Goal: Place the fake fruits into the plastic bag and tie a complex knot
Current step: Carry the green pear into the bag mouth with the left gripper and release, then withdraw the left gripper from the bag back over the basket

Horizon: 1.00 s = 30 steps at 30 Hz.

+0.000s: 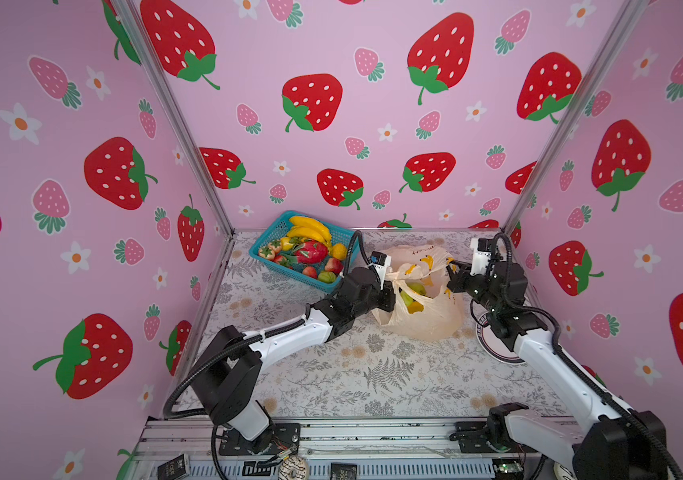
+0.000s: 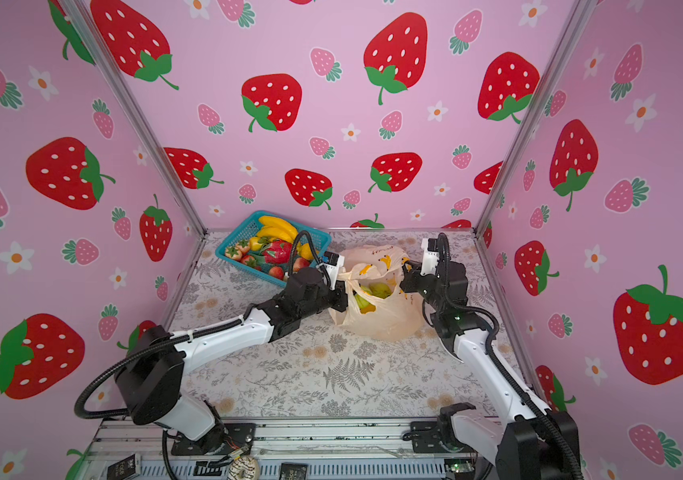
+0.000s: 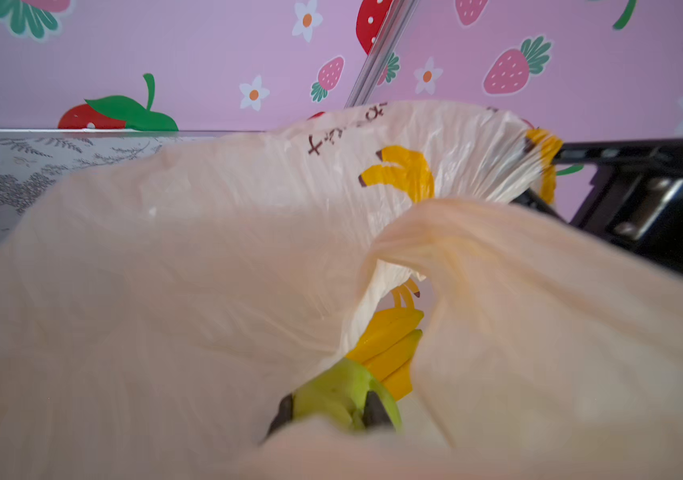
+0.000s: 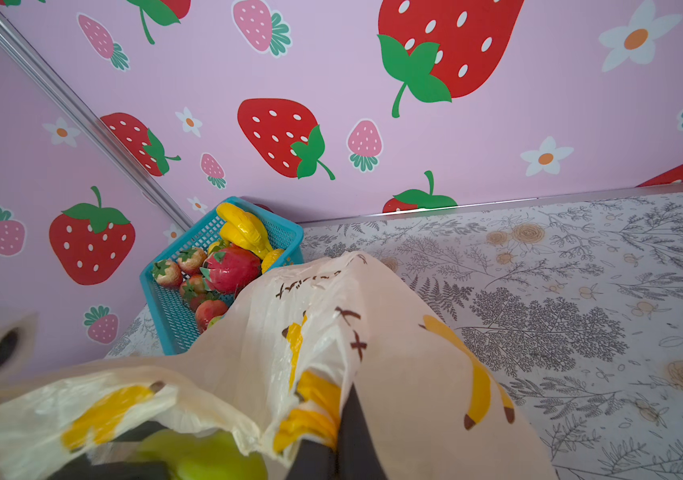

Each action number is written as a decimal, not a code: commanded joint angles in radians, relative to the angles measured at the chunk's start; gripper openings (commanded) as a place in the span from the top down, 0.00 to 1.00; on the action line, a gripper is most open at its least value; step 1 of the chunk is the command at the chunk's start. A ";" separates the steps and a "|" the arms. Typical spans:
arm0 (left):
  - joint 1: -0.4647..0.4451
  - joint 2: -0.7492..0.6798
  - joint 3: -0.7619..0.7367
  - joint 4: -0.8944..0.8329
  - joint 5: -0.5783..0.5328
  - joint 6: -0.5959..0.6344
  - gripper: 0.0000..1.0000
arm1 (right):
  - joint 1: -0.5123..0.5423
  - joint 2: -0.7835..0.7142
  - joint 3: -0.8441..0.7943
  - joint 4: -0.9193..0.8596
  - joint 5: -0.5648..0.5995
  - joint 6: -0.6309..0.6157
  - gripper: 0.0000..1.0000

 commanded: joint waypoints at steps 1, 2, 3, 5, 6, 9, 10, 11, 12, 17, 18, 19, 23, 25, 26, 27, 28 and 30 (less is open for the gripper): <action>-0.005 0.051 0.072 0.077 0.035 -0.029 0.70 | -0.005 -0.016 -0.014 0.031 -0.006 0.010 1.00; -0.009 0.068 0.083 0.080 0.042 -0.034 0.69 | -0.005 -0.015 -0.014 0.029 -0.005 0.010 1.00; -0.010 0.080 0.088 0.079 0.042 -0.035 0.67 | -0.005 -0.015 -0.013 0.029 -0.005 0.010 1.00; -0.014 0.104 0.098 0.081 0.072 -0.039 0.64 | -0.005 -0.015 -0.012 0.029 -0.004 0.009 1.00; -0.013 0.114 0.101 0.080 0.077 -0.042 0.62 | -0.005 -0.016 -0.013 0.029 -0.004 0.008 1.00; -0.013 0.131 0.105 0.070 0.083 -0.041 0.56 | -0.005 -0.011 -0.013 0.031 -0.006 0.009 1.00; -0.013 0.131 0.105 0.066 0.083 -0.038 0.54 | -0.005 -0.010 -0.013 0.031 -0.006 0.008 1.00; -0.013 0.131 0.103 0.063 0.084 -0.032 0.52 | -0.005 -0.012 -0.014 0.029 -0.005 0.008 1.00; -0.012 0.129 0.102 0.059 0.084 -0.025 0.51 | -0.005 -0.013 -0.015 0.030 -0.004 0.008 1.00; -0.012 0.114 0.094 0.039 0.096 -0.001 0.42 | -0.004 -0.013 -0.015 0.031 -0.005 0.008 1.00; -0.012 0.110 0.093 0.038 0.097 0.003 0.40 | -0.005 -0.012 -0.015 0.031 -0.003 0.006 1.00; -0.012 0.107 0.091 0.037 0.097 0.008 0.38 | -0.005 -0.014 -0.014 0.031 -0.002 0.008 1.00; -0.011 0.089 0.084 0.021 0.099 0.025 0.33 | -0.005 -0.011 -0.015 0.031 -0.004 0.008 1.00; -0.007 0.076 0.076 0.017 0.101 0.032 0.31 | -0.005 -0.013 -0.015 0.031 0.000 0.006 1.00; -0.005 0.066 0.072 0.013 0.106 0.034 0.31 | -0.005 -0.012 -0.015 0.031 0.000 0.006 1.00; -0.003 0.057 0.066 0.010 0.113 0.038 0.31 | -0.005 -0.011 -0.015 0.031 -0.002 0.006 1.00; 0.001 0.043 0.060 0.002 0.123 0.044 0.32 | -0.005 -0.011 -0.015 0.031 -0.004 0.006 1.00; 0.012 0.009 0.045 -0.031 0.140 0.064 0.33 | -0.005 -0.013 -0.014 0.028 -0.002 0.004 1.00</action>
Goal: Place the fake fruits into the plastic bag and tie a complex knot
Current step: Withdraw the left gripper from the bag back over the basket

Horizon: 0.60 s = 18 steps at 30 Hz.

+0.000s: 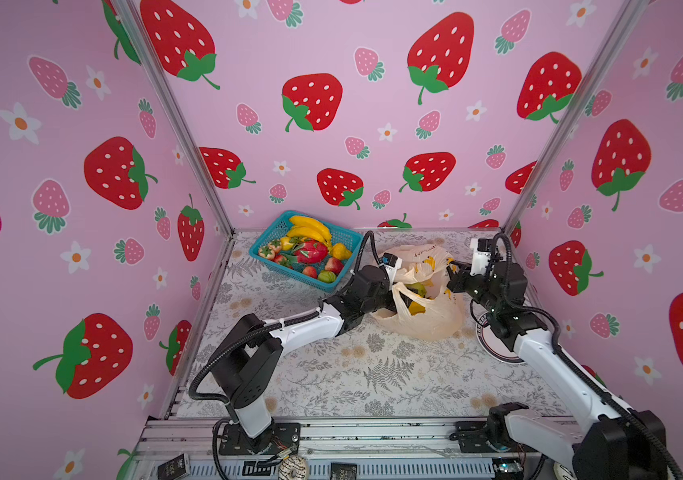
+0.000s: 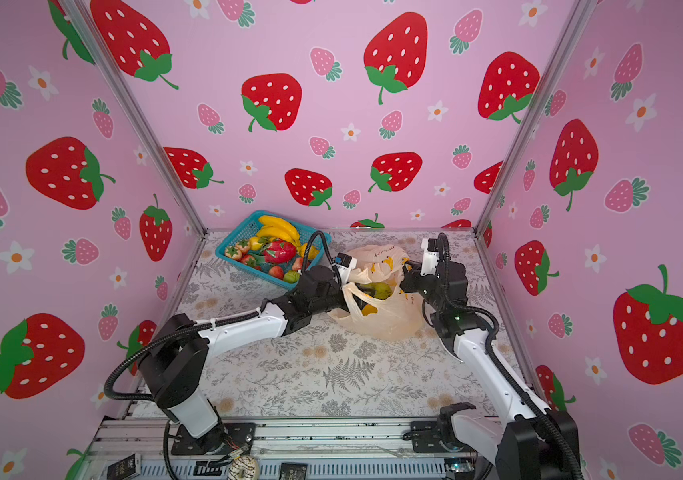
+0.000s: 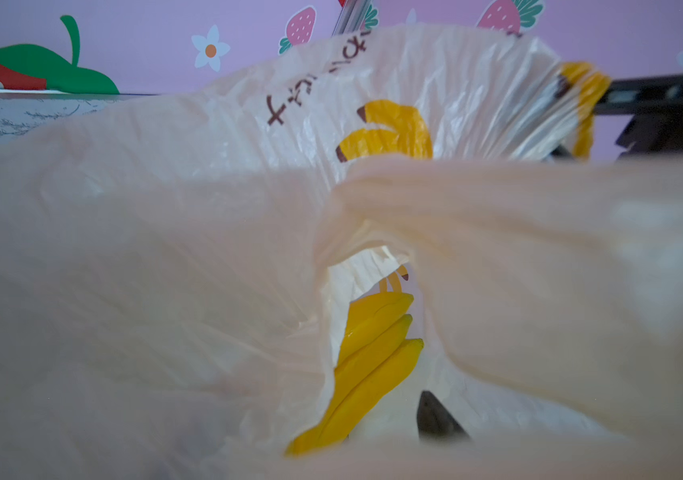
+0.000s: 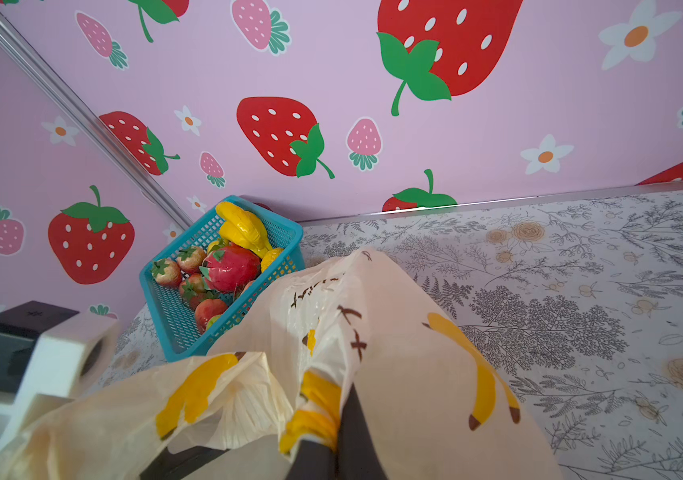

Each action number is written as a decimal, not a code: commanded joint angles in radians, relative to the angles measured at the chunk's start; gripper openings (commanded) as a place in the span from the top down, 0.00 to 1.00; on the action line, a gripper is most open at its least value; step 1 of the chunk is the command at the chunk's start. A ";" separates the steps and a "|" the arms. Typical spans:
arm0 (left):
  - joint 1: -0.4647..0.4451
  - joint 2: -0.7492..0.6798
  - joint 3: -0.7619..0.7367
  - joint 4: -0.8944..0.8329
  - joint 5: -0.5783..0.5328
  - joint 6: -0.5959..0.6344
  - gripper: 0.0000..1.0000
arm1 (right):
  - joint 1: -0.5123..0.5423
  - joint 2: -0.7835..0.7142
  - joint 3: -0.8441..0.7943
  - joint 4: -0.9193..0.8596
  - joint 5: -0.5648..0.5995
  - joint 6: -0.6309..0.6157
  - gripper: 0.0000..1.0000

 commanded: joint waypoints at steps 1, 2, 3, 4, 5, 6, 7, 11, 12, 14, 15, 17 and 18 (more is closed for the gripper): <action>0.018 -0.080 -0.024 -0.049 0.035 0.052 0.34 | -0.005 -0.016 -0.010 0.026 0.003 0.002 1.00; 0.024 -0.104 -0.037 -0.072 0.036 0.067 0.36 | -0.005 -0.018 -0.011 0.026 0.008 0.002 1.00; 0.032 -0.125 -0.049 -0.091 0.038 0.079 0.37 | -0.005 -0.019 -0.013 0.029 0.008 0.004 1.00; 0.043 -0.155 -0.065 -0.112 0.042 0.092 0.38 | -0.005 -0.017 -0.013 0.029 0.006 0.004 1.00; 0.053 -0.184 -0.086 -0.128 0.047 0.103 0.38 | -0.005 -0.015 -0.012 0.028 0.003 0.004 1.00; 0.064 -0.211 -0.104 -0.140 0.059 0.112 0.39 | -0.005 -0.015 -0.010 0.027 0.003 0.004 1.00; 0.079 -0.240 -0.123 -0.153 0.086 0.126 0.39 | -0.005 -0.015 -0.010 0.027 0.004 0.002 1.00; 0.155 -0.331 -0.186 -0.200 0.215 0.160 0.39 | -0.005 -0.011 -0.011 0.031 -0.002 0.006 1.00; 0.172 -0.350 -0.200 -0.204 0.232 0.162 0.38 | -0.005 -0.009 -0.010 0.031 -0.004 0.007 1.00; 0.211 -0.395 -0.228 -0.201 0.274 0.163 0.38 | -0.005 -0.013 -0.009 0.030 -0.001 0.005 1.00; 0.229 -0.411 -0.237 -0.196 0.288 0.164 0.38 | -0.005 -0.014 -0.011 0.029 0.001 0.005 1.00; 0.269 -0.445 -0.250 -0.192 0.310 0.163 0.37 | -0.005 -0.017 -0.011 0.028 0.001 0.005 1.00; 0.288 -0.456 -0.256 -0.192 0.312 0.162 0.37 | -0.005 -0.018 -0.009 0.027 0.000 0.005 1.00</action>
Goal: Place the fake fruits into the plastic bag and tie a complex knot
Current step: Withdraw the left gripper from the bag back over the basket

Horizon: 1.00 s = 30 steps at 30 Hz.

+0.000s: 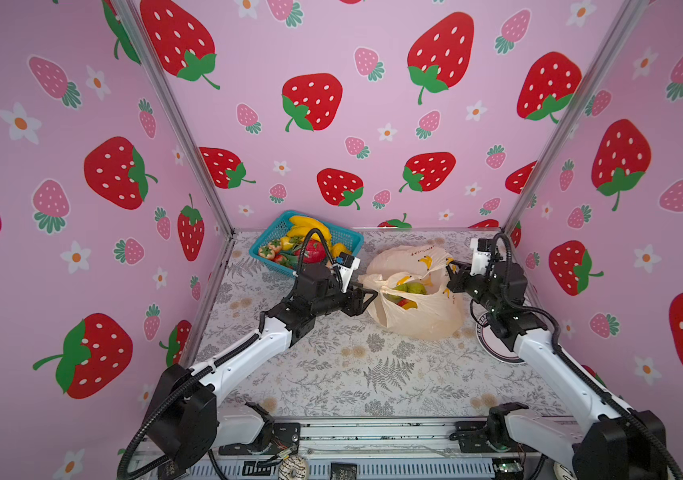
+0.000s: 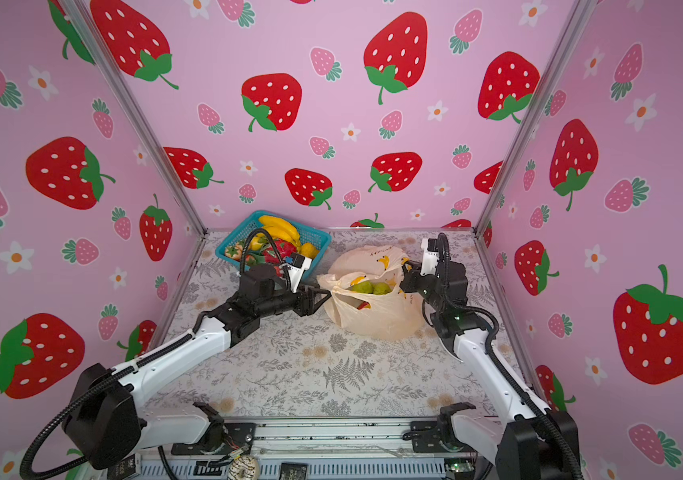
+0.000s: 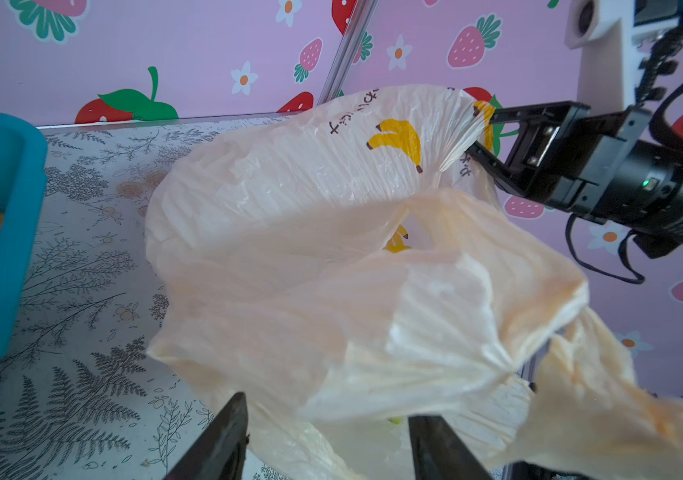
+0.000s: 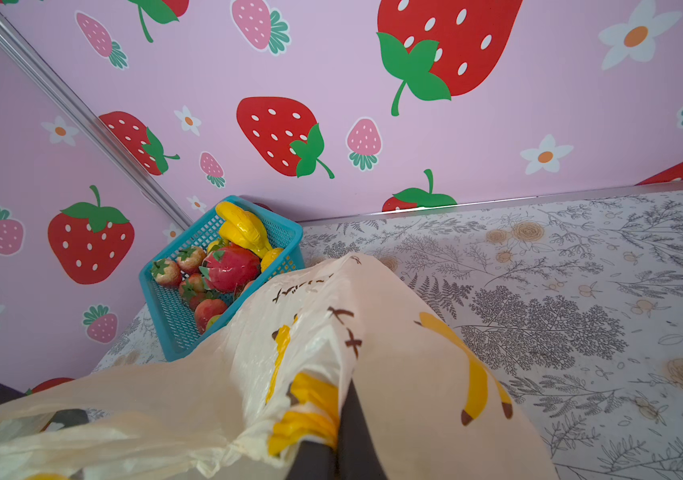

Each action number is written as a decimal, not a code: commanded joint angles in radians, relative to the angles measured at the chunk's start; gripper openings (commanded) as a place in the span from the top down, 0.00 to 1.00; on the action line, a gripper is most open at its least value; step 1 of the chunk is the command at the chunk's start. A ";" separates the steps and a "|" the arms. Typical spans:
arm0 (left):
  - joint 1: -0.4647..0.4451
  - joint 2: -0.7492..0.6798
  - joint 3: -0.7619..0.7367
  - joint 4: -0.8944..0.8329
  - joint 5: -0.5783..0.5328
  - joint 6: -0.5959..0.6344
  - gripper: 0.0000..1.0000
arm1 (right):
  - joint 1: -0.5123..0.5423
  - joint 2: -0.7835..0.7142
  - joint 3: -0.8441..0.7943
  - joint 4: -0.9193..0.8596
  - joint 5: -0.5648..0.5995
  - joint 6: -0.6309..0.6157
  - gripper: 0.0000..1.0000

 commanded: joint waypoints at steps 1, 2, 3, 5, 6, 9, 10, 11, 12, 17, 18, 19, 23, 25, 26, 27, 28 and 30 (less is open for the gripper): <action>0.058 -0.050 -0.013 -0.005 0.067 0.019 0.37 | -0.005 -0.021 -0.010 0.026 -0.002 0.005 1.00; 0.084 -0.058 -0.011 -0.013 0.042 0.006 0.37 | -0.005 -0.021 -0.010 0.026 0.000 0.005 1.00; 0.109 -0.060 -0.005 -0.025 0.010 -0.009 0.36 | -0.005 -0.023 -0.011 0.026 0.001 0.005 1.00; 0.157 -0.041 0.041 -0.105 -0.116 -0.030 0.35 | -0.004 -0.022 -0.010 0.029 -0.002 0.007 1.00; 0.171 -0.022 0.075 -0.155 -0.181 -0.025 0.34 | -0.005 -0.020 -0.010 0.029 -0.006 0.008 1.00; 0.215 0.088 0.209 -0.328 -0.353 0.035 0.33 | -0.004 -0.024 -0.008 0.026 -0.007 0.008 1.00; 0.227 0.132 0.254 -0.373 -0.396 0.064 0.33 | -0.005 -0.027 -0.010 0.026 -0.004 0.007 1.00; 0.240 0.177 0.300 -0.417 -0.433 0.096 0.33 | -0.005 -0.030 -0.011 0.027 -0.003 0.007 1.00; 0.249 0.214 0.342 -0.452 -0.462 0.118 0.32 | -0.005 -0.029 -0.011 0.027 -0.002 0.007 1.00; 0.298 0.448 0.596 -0.662 -0.556 0.222 0.32 | -0.005 -0.021 -0.010 0.027 -0.009 0.008 1.00; 0.306 0.488 0.631 -0.692 -0.560 0.236 0.32 | -0.005 -0.023 -0.011 0.029 -0.009 0.009 1.00; 0.314 0.531 0.678 -0.734 -0.564 0.249 0.32 | -0.005 -0.024 -0.011 0.030 -0.011 0.010 1.00; 0.340 0.654 0.810 -0.816 -0.542 0.290 0.32 | -0.005 -0.025 -0.011 0.029 -0.009 0.008 1.00; 0.353 0.715 0.877 -0.865 -0.513 0.298 0.32 | -0.004 -0.022 -0.011 0.030 -0.011 0.011 1.00; 0.356 0.738 0.900 -0.884 -0.507 0.302 0.32 | -0.005 -0.022 -0.011 0.030 -0.013 0.011 1.00; 0.358 0.765 0.931 -0.904 -0.502 0.308 0.32 | -0.005 -0.020 -0.010 0.030 -0.015 0.011 1.00; 0.359 0.789 0.955 -0.923 -0.497 0.316 0.32 | -0.005 -0.021 -0.010 0.029 -0.016 0.010 1.00; 0.364 0.836 1.005 -0.954 -0.486 0.326 0.32 | -0.005 -0.024 -0.010 0.029 -0.012 0.010 1.00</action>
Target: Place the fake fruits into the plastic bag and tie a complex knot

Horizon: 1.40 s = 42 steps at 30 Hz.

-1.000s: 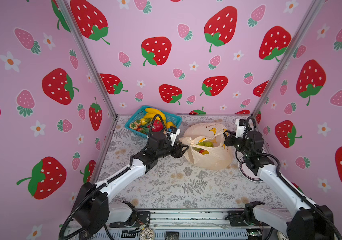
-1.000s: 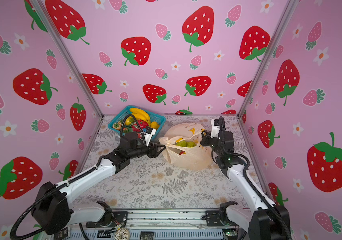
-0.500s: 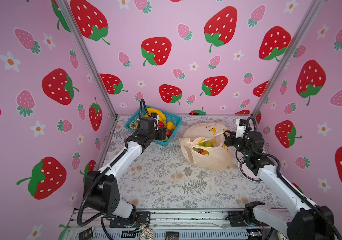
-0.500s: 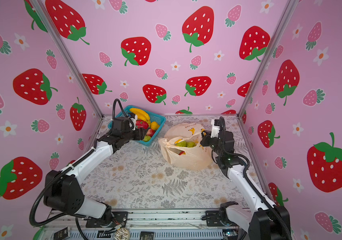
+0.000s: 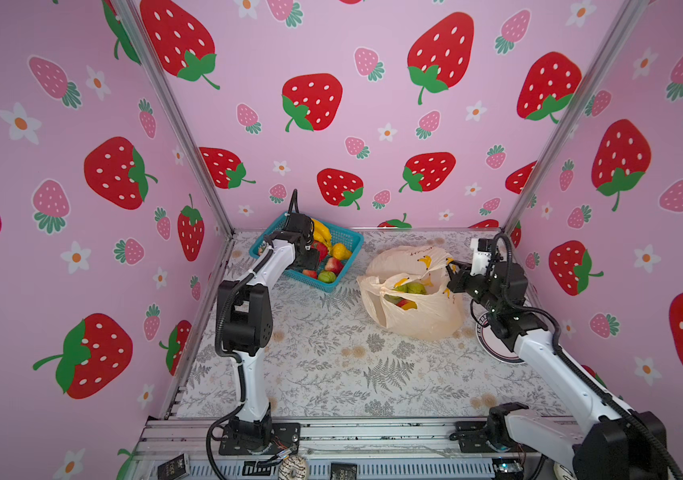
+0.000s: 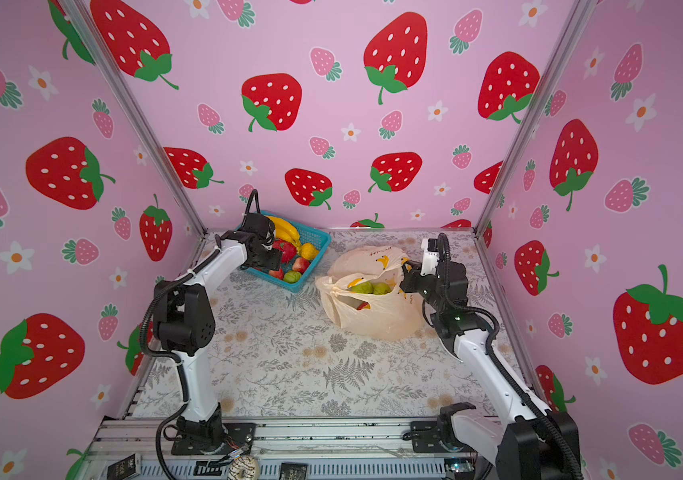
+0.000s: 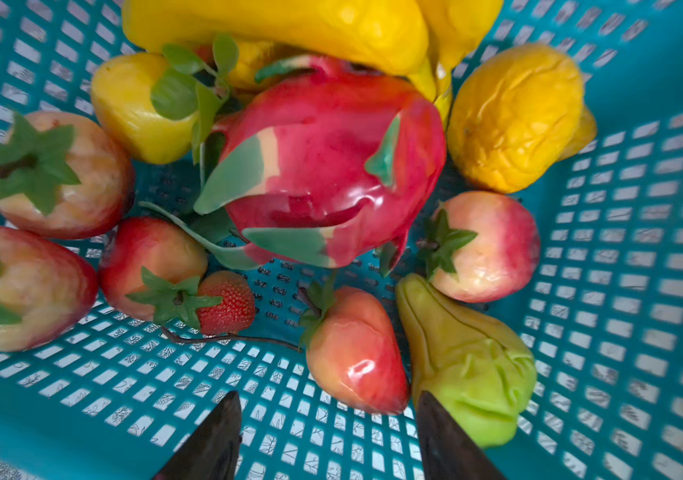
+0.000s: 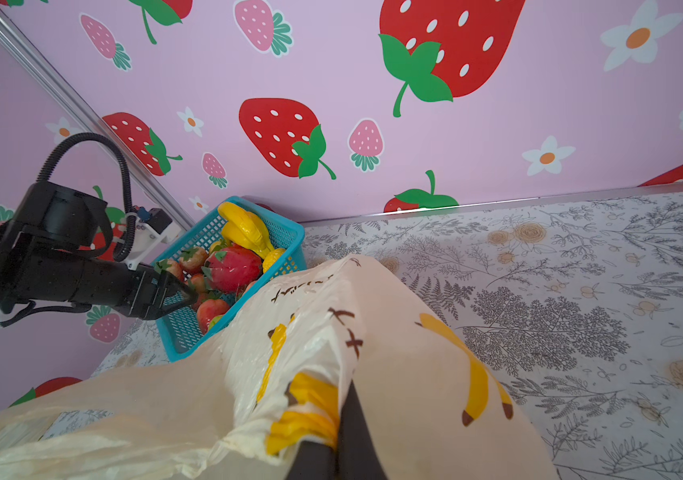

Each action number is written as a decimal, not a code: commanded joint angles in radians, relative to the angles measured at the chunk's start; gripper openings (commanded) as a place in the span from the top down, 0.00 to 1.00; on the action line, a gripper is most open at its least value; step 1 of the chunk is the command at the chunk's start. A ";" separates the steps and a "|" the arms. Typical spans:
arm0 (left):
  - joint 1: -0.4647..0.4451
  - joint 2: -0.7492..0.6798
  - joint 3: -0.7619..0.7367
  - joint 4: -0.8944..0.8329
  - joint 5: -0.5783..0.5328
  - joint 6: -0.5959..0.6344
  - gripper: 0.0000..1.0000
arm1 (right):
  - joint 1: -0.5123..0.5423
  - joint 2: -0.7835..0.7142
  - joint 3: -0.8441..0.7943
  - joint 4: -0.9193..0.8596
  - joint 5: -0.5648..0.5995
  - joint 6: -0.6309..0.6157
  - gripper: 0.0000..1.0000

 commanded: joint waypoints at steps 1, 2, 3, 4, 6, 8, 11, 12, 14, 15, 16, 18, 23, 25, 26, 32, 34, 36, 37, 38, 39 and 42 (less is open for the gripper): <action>0.006 0.059 0.109 -0.133 0.033 0.050 0.32 | -0.005 -0.022 -0.011 0.030 -0.008 0.009 1.00; 0.007 0.079 0.134 -0.151 0.037 0.053 0.33 | -0.005 -0.021 -0.011 0.033 -0.009 0.010 1.00; 0.007 0.102 0.162 -0.169 0.040 0.056 0.33 | -0.005 -0.021 -0.011 0.032 -0.013 0.010 1.00; 0.007 0.123 0.185 -0.185 0.048 0.062 0.32 | -0.005 -0.021 -0.011 0.032 -0.014 0.011 1.00; 0.008 0.159 0.225 -0.212 0.055 0.069 0.33 | -0.005 -0.021 -0.011 0.030 -0.014 0.010 1.00; 0.007 0.194 0.262 -0.240 0.053 0.072 0.33 | -0.005 -0.023 -0.011 0.030 -0.008 0.008 1.00; 0.008 0.222 0.284 -0.255 0.049 0.074 0.32 | -0.005 -0.018 -0.011 0.030 -0.011 0.008 1.00; 0.007 0.229 0.287 -0.259 0.046 0.074 0.32 | -0.005 -0.018 -0.011 0.029 -0.010 0.008 1.00; 0.007 0.245 0.299 -0.268 0.036 0.077 0.32 | -0.005 -0.021 -0.011 0.029 -0.008 0.006 1.00; 0.008 0.257 0.309 -0.274 0.032 0.076 0.31 | -0.005 -0.021 -0.013 0.030 -0.006 0.007 1.00; 0.007 0.269 0.320 -0.280 0.032 0.074 0.31 | -0.005 -0.022 -0.013 0.032 -0.008 0.008 1.00; 0.007 0.291 0.340 -0.292 0.039 0.074 0.31 | -0.005 -0.018 -0.010 0.030 -0.011 0.008 1.00; 0.008 0.331 0.376 -0.306 0.043 0.071 0.31 | -0.005 -0.023 -0.014 0.032 -0.007 0.008 1.00; 0.008 0.337 0.384 -0.307 0.050 0.070 0.32 | -0.005 -0.018 -0.012 0.030 -0.012 0.008 1.00; 0.009 0.337 0.385 -0.307 0.052 0.068 0.33 | -0.005 -0.017 -0.010 0.031 -0.011 0.008 1.00; 0.008 0.281 0.356 -0.284 0.065 0.052 0.46 | -0.005 -0.013 -0.012 0.032 -0.013 0.008 1.00; 0.008 0.232 0.316 -0.248 0.065 0.044 0.49 | -0.005 -0.015 -0.013 0.031 -0.007 0.006 1.00; 0.008 0.182 0.276 -0.220 0.057 0.033 0.51 | -0.005 -0.015 -0.014 0.033 -0.006 0.008 1.00; 0.008 0.154 0.256 -0.203 0.052 0.025 0.52 | -0.005 -0.012 -0.013 0.033 -0.009 0.008 1.00; 0.008 0.129 0.236 -0.189 0.050 0.021 0.53 | -0.005 -0.012 -0.011 0.032 -0.009 0.007 1.00; 0.008 0.097 0.210 -0.169 0.049 0.017 0.53 | -0.005 -0.011 -0.012 0.032 -0.008 0.006 1.00; 0.008 0.013 0.131 -0.105 0.023 0.003 0.55 | -0.005 -0.013 -0.013 0.032 -0.005 0.006 1.00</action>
